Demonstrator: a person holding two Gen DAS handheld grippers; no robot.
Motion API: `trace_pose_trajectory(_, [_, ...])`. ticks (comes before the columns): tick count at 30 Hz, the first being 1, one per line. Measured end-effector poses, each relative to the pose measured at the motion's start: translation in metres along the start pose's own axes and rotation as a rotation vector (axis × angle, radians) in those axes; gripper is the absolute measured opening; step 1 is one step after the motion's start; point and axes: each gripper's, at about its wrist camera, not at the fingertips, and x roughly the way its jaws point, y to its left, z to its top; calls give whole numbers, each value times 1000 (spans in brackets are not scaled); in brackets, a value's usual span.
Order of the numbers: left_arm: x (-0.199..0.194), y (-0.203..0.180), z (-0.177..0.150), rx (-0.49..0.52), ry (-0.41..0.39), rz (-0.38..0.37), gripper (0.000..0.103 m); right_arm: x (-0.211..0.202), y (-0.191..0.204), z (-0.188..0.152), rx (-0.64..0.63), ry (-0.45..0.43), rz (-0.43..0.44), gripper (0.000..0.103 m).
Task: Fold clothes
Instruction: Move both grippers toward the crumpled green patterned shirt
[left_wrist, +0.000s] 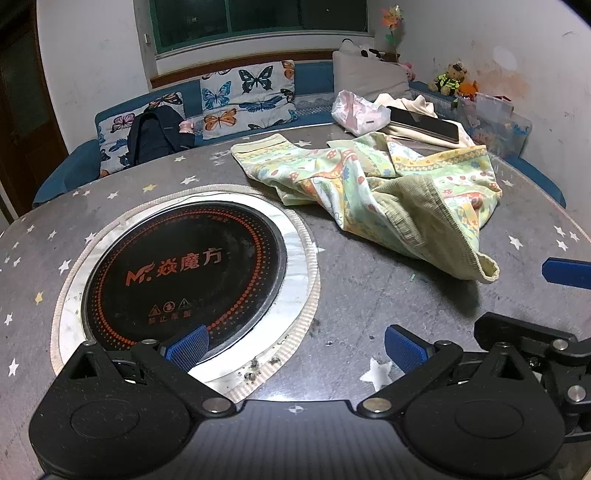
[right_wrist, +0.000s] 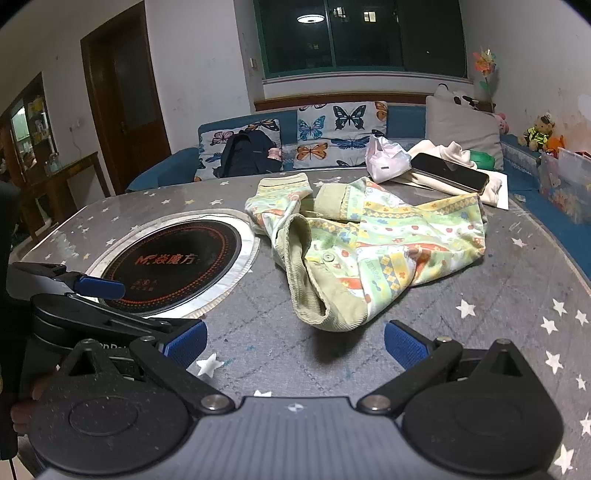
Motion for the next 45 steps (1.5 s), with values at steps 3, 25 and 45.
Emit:
trace_pose_trajectory(3, [2, -2, 1, 2, 3, -1, 103, 1, -1, 0, 2, 2, -1, 103])
trace_pose_trajectory(25, [15, -16, 7, 37, 27, 18, 103, 5, -10, -2, 10, 24, -11, 103])
trace_pose_trajectory(45, [24, -17, 25, 45, 20, 43, 103, 10, -16, 3, 1, 38, -32, 103])
